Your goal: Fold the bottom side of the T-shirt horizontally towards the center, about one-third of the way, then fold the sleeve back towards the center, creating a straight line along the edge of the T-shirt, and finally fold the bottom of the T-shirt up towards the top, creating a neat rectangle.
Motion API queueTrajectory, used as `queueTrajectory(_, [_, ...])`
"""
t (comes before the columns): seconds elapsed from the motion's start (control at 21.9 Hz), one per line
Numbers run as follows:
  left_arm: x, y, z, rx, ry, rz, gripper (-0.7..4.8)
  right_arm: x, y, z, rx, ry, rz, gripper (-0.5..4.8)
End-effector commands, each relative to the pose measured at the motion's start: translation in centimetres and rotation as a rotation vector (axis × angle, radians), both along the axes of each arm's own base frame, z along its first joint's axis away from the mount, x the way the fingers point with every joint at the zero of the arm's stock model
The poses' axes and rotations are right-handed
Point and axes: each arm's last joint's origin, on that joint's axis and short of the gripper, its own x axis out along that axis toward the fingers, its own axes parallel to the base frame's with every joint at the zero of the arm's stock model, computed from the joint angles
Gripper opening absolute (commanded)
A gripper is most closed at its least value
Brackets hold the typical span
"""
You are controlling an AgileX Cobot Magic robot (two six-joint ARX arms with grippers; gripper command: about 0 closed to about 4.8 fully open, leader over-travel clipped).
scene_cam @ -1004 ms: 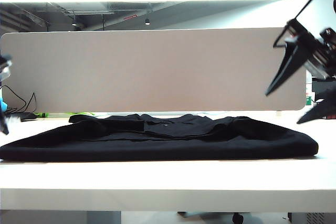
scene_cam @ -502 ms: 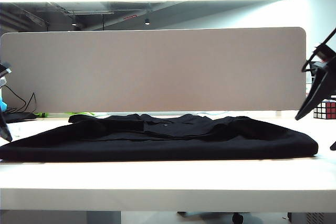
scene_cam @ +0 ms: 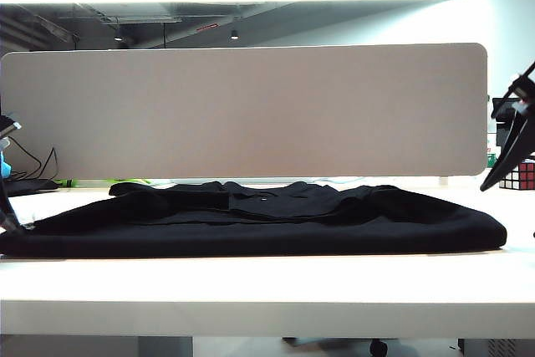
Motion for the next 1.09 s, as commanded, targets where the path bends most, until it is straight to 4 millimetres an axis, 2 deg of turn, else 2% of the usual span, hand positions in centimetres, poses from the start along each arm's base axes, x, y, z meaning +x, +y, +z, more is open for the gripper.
queueTrajectory(0.05, [0.0, 0.0, -0.7, -0.004, 0.033, -0.001, 1.80, 0.4, 0.0, -0.3, 0.003, -0.004, -0.007, 3.55])
queueTrajectory(0.41, [0.1, -0.1, -1.2, -0.032, 0.048, -0.013, 1.80, 1.3, -0.1, -1.6, 0.014, 0.008, -0.019, 3.46])
queueTrajectory(0.46, [0.1, -0.1, -1.2, -0.031, 0.047, -0.013, 1.80, 1.5, 0.1, -1.7, 0.023, -0.005, -0.014, 3.25])
queueTrajectory(0.73, [0.1, -0.1, -1.2, -0.031, 0.048, -0.013, 1.80, 2.1, 1.7, -1.9, 0.047, -0.017, 0.020, 3.23])
queueTrajectory(1.0, [0.1, -0.1, -1.2, -0.029, 0.041, -0.019, 1.79, 2.2, 1.8, -2.0, 0.028, -0.016, 0.011, 3.21])
queueTrajectory(1.09, [0.2, -0.1, -1.2, -0.045, 0.034, -0.026, 1.79, 2.2, 1.8, -2.0, 0.027, -0.019, 0.012, 2.74])
